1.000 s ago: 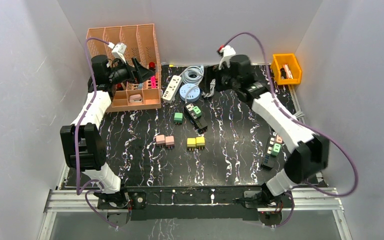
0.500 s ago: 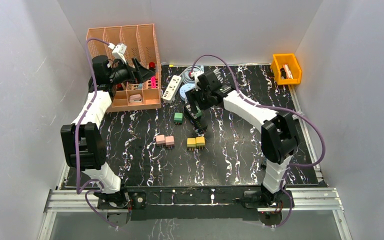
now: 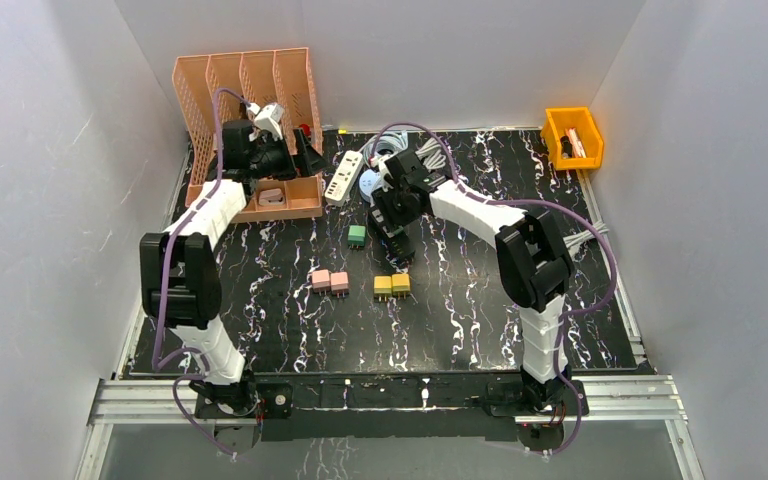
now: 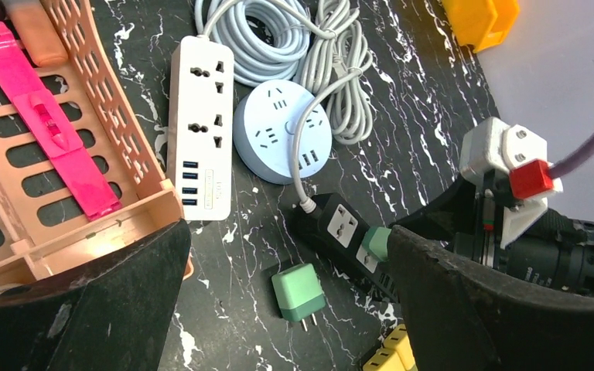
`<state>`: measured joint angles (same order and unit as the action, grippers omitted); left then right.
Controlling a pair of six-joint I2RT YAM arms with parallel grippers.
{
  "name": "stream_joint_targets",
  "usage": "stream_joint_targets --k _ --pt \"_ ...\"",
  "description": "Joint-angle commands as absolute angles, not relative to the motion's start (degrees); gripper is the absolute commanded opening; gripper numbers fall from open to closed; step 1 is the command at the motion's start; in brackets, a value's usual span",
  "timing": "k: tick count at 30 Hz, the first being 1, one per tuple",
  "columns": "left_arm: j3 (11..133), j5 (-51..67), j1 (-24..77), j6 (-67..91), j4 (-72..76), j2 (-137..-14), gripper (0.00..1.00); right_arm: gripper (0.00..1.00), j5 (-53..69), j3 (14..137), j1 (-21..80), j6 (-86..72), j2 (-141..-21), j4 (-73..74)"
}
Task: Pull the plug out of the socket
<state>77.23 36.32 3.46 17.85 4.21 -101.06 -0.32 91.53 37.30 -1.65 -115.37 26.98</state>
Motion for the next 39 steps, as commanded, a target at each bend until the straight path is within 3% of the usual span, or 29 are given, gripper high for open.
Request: stream_joint_targets --k 1,3,5,17,37,39 --pt "78.98 32.64 6.83 19.7 4.04 -102.84 0.98 0.35 -0.04 94.63 37.43 -0.53 -115.88 25.62" --pt "79.2 31.37 8.65 20.22 4.04 -103.99 0.98 0.13 -0.66 94.22 37.29 -0.52 -115.7 25.48" --pt "80.07 30.91 10.25 21.23 4.09 -106.13 0.98 0.0 -0.93 93.84 36.77 -0.59 -115.16 25.2" --pt "89.28 33.45 15.69 27.48 4.17 -115.45 0.98 0.0 1.37 87.94 28.81 -6.89 -102.1 13.96" --pt "95.87 39.03 23.55 36.06 11.61 -123.44 0.98 0.0 3.74 87.63 27.68 -6.66 -95.72 13.71" --pt "95.92 39.21 24.17 36.29 12.44 -124.1 0.91 0.0 4.33 87.56 27.67 -6.57 -95.33 13.71"
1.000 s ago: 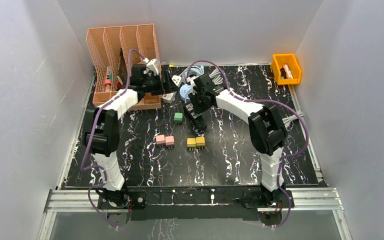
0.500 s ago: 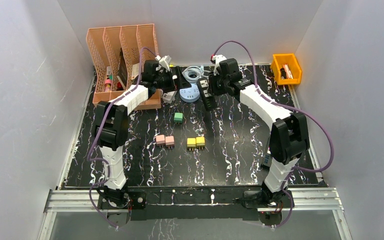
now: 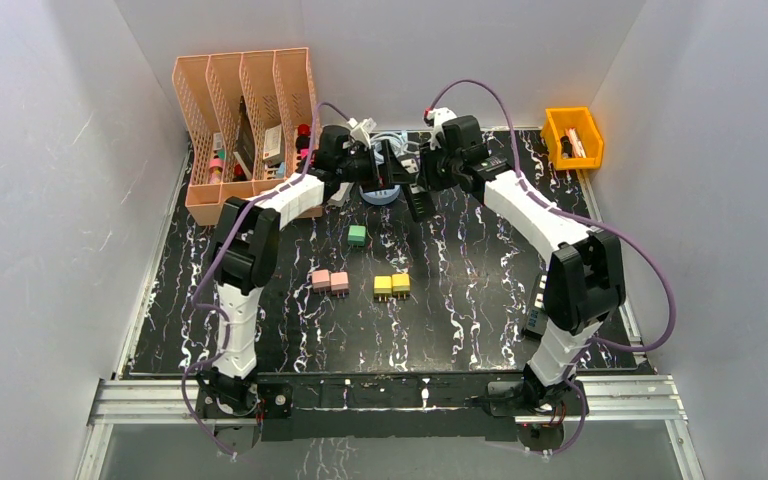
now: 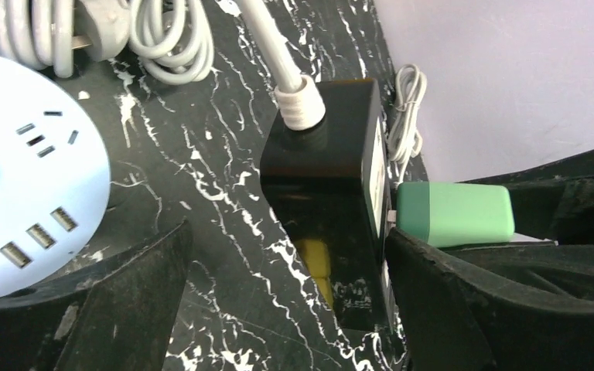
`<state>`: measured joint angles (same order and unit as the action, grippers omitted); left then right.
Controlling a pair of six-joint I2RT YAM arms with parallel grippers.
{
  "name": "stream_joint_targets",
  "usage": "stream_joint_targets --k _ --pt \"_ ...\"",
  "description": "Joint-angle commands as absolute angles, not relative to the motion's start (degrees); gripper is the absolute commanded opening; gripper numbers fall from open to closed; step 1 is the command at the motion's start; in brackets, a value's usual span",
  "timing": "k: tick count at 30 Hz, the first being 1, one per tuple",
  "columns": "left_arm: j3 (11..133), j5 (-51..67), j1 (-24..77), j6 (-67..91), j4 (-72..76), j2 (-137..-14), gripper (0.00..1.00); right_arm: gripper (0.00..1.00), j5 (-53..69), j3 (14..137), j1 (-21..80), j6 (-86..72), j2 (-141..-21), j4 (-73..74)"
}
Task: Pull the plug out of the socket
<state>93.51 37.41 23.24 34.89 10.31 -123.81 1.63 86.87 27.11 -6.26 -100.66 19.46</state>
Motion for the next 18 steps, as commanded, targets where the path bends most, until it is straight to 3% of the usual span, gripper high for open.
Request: stream_joint_targets --k 1,4,6,7,8,15,18 --pt "96.13 39.28 24.37 36.69 12.93 -124.52 0.8 0.0 4.58 87.43 27.68 -6.59 -95.12 13.71" --pt "98.26 38.96 24.48 37.29 13.94 -126.11 0.48 0.0 5.15 86.89 27.5 -6.67 -94.17 13.16" --pt "101.81 37.77 24.52 36.59 13.01 -127.92 0.15 0.0 5.89 86.9 27.23 -6.77 -93.65 13.1" --pt "104.3 37.37 24.52 36.15 11.72 -129.17 0.05 0.0 6.32 86.88 27.04 -6.84 -93.35 13.13" --pt "107.06 36.54 24.52 35.72 10.22 -130.51 0.0 0.0 6.61 86.73 26.87 -6.85 -93.04 13.07" --pt "130.0 29.56 24.15 31.12 -0.71 -143.72 0.0 0.0 12.13 82.1 25.23 -8.33 -88.9 9.1" --pt "133.98 28.12 23.47 31.68 -0.07 -146.84 0.01 0.0 14.68 83.4 24.96 -7.23 -91.43 13.74"
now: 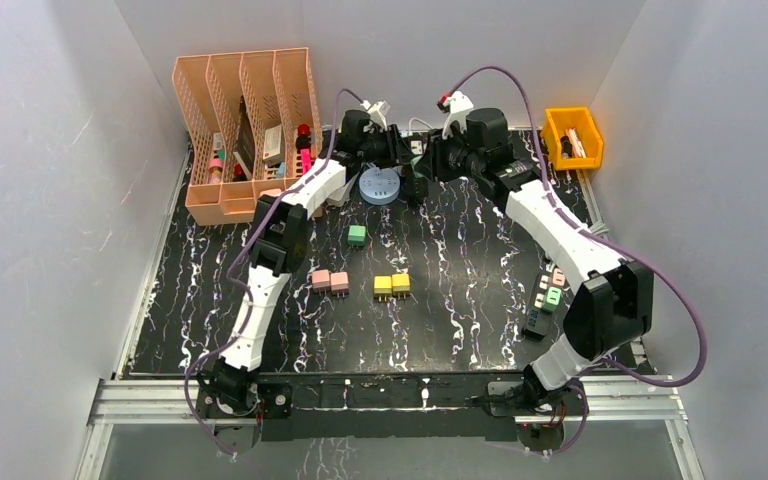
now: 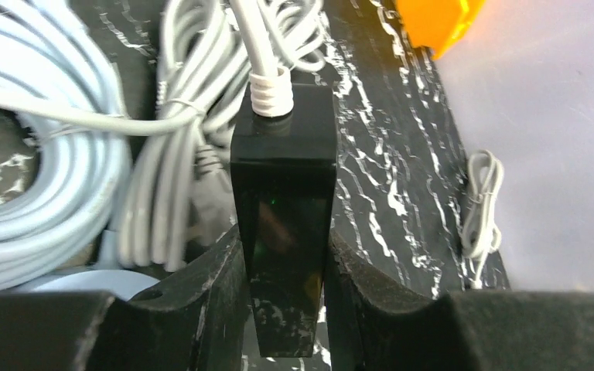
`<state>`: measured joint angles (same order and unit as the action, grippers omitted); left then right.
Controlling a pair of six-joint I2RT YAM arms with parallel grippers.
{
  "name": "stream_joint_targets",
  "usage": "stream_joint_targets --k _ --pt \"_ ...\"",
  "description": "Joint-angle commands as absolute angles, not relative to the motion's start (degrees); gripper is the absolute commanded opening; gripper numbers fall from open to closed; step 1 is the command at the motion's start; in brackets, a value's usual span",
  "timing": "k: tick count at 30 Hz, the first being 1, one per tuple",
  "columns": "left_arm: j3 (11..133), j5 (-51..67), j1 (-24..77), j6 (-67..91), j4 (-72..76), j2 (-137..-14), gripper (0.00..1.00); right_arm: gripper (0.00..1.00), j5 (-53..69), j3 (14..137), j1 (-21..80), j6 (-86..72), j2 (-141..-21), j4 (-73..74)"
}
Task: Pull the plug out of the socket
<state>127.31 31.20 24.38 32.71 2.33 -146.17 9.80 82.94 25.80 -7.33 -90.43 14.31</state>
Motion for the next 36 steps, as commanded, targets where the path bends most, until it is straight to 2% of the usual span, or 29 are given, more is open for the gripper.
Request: stream_joint_targets --k 1,4,5,7,8,13,15,17,21,26,36 --pt "134.18 27.35 23.18 31.87 0.56 -147.28 0.06 0.0 15.64 83.48 24.93 -6.95 -92.16 15.45" --pt "134.49 26.49 21.88 32.23 1.43 -148.25 0.21 0.0 19.68 83.04 24.96 -5.4 -94.03 18.9" --pt "134.8 26.79 21.39 32.24 1.04 -148.47 0.29 0.0 21.24 82.71 24.9 -4.6 -94.62 19.92" --pt "135.12 28.19 20.24 32.17 0.06 -148.46 0.52 0.0 24.57 81.93 24.95 -2.44 -95.88 20.59" --pt "134.71 28.75 19.69 32.05 -0.1 -147.98 0.58 0.0 25.95 81.76 24.96 -1.51 -96.77 21.02" --pt "127.23 28.01 17.05 28.42 1.79 -141.11 0.72 0.0 33.55 86.21 24.95 1.16 -104.9 23.78" --pt "124.67 27.81 15.8 26.68 1.71 -137.96 0.88 0.0 36.45 89.34 24.99 1.66 -108.51 25.23" --pt "123.3 27.32 14.69 24.97 0.41 -135.3 0.97 0.04 37.67 92.52 25.5 2.24 -111.99 26.77" --pt "115.58 24.98 11.77 24.45 2.73 -127.97 0.98 0.11 36.38 97.82 27.13 3.55 -117.15 28.4" --pt "102.42 26.97 7.32 29.41 11.01 -117.97 0.98 0.15 36.23 104.12 28.72 5.12 -123.82 31.85" --pt "89.55 27.73 2.67 29.56 12.27 -106.77 0.98 0.21 38.17 111.84 30.91 8.7 -132.46 41.58"
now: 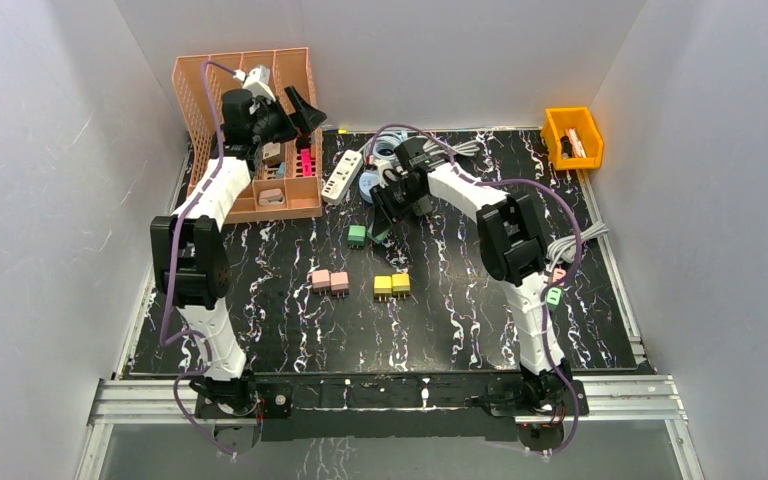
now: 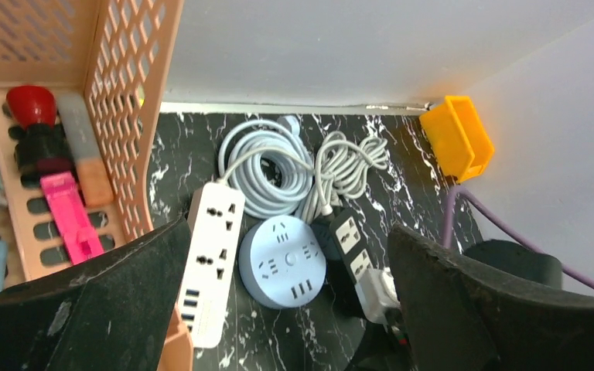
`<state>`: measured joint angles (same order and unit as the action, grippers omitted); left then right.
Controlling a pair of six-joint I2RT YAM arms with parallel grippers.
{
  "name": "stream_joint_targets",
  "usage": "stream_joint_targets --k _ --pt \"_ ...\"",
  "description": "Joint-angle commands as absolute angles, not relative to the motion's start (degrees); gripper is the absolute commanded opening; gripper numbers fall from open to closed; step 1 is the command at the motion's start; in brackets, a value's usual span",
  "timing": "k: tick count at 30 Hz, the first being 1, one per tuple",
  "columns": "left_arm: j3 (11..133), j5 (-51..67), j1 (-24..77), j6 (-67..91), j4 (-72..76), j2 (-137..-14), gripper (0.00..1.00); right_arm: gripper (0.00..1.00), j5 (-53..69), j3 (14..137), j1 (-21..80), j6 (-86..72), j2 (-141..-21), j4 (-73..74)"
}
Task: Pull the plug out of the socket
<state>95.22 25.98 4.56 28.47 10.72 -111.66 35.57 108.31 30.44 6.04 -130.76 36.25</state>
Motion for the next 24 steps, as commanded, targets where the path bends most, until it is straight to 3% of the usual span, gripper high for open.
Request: stream_joint_targets --k 1,5,9,12,16,24 --pt "87.78 28.15 1.97 29.95 12.72 -105.81 0.98 0.22 37.92 111.95 31.07 8.78 -132.84 41.77" --pt "83.74 29.04 0.42 28.96 11.83 -103.27 0.98 0.32 36.65 112.34 31.45 8.79 -133.12 41.77" --pt "80.77 30.04 -0.31 27.14 10.14 -101.26 0.99 0.51 33.01 112.47 31.62 8.42 -132.7 41.15" --pt "78.39 29.96 -0.42 25.41 8.71 -99.33 0.98 0.6 29.67 112.11 31.63 7.32 -131.95 39.46" --pt "75.64 27.58 -0.41 23.25 7.01 -97.28 0.98 0.67 25.4 111.4 31.64 4.43 -130.58 36.15" --pt "72.15 27.27 1.82 19.23 3.21 -93.35 0.94 0.68 19.5 100.74 31.63 -9.81 -120.0 18.57"
